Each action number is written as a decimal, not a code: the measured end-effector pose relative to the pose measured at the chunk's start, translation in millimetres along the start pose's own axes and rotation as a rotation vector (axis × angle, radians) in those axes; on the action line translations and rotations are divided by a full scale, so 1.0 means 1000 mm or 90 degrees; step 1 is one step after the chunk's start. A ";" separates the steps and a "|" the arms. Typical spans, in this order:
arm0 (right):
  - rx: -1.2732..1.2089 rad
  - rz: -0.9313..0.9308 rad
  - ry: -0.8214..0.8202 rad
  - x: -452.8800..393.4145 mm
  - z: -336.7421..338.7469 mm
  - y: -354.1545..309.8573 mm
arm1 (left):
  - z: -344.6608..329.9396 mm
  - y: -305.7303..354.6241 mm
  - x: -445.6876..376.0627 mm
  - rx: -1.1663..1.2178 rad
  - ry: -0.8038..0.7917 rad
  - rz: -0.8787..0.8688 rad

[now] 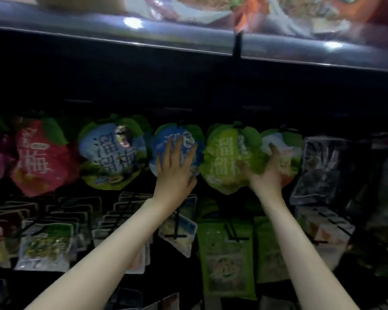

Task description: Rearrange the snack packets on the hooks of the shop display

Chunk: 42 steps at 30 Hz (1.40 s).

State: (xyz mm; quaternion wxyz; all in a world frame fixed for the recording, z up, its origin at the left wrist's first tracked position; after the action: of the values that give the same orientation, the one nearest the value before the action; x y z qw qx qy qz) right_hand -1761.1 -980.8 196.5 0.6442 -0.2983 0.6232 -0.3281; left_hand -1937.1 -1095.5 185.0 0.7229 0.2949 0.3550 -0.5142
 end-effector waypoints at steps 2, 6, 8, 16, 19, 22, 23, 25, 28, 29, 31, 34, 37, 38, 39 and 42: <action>-0.047 -0.032 -0.065 -0.006 -0.008 0.004 | -0.014 0.008 -0.012 -0.064 -0.034 -0.003; 0.001 -0.043 -0.116 -0.014 -0.009 0.006 | -0.017 0.022 -0.031 -0.147 0.013 -0.058; 0.140 0.036 -0.086 -0.025 0.010 -0.006 | -0.025 0.034 -0.036 -0.227 -0.015 -0.091; 0.383 0.232 -0.021 -0.033 0.036 -0.046 | -0.023 0.026 -0.044 -0.337 -0.028 -0.099; 0.360 0.217 -0.027 -0.031 0.031 -0.034 | 0.000 0.018 -0.034 -0.295 0.034 -0.116; 0.325 0.201 -0.021 -0.028 0.026 -0.026 | 0.010 -0.008 -0.018 -0.293 0.035 -0.091; 0.314 0.194 -0.019 -0.026 0.025 -0.024 | 0.014 -0.015 -0.014 -0.283 0.037 -0.082; 0.281 0.168 -0.018 -0.022 0.022 -0.020 | 0.019 -0.025 -0.010 -0.261 0.035 -0.067; 0.158 0.094 -0.045 -0.015 0.012 -0.008 | 0.022 -0.028 -0.008 -0.239 0.033 -0.049; 0.100 0.048 -0.066 -0.010 0.007 -0.002 | 0.023 -0.024 -0.008 -0.221 0.044 -0.046; 0.019 -0.035 -0.094 -0.001 -0.001 0.012 | 0.026 -0.012 -0.005 -0.162 0.064 -0.039; 0.042 -0.058 -0.035 0.005 0.016 0.024 | 0.030 0.015 0.003 -0.065 0.081 -0.050; 0.089 -0.007 0.050 0.001 0.049 0.028 | 0.030 0.040 0.002 0.031 0.115 -0.078; 0.102 0.020 0.087 -0.003 0.062 0.026 | 0.030 0.046 -0.001 0.048 0.127 -0.084; 0.120 0.049 0.131 -0.009 0.077 0.024 | 0.029 0.052 -0.006 0.056 0.132 -0.088; 0.140 0.051 0.191 -0.037 0.106 0.028 | 0.022 0.072 -0.021 0.064 0.117 -0.077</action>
State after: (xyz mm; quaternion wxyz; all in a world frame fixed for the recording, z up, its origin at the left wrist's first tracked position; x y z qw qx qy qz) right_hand -1653.7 -937.0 202.3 0.5854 -0.1488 0.6842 -0.4087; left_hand -1868.3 -1080.3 219.4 0.6392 0.3550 0.4107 -0.5447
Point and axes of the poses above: each hand's wrist, its own x-axis away from the middle knuckle, its own z-axis out of the back of the hand, y = z × x, the point moved 10 cm from there along -x, towards the middle knuckle, and after that the axes turned 10 degrees about y, right-handed, at the moved point
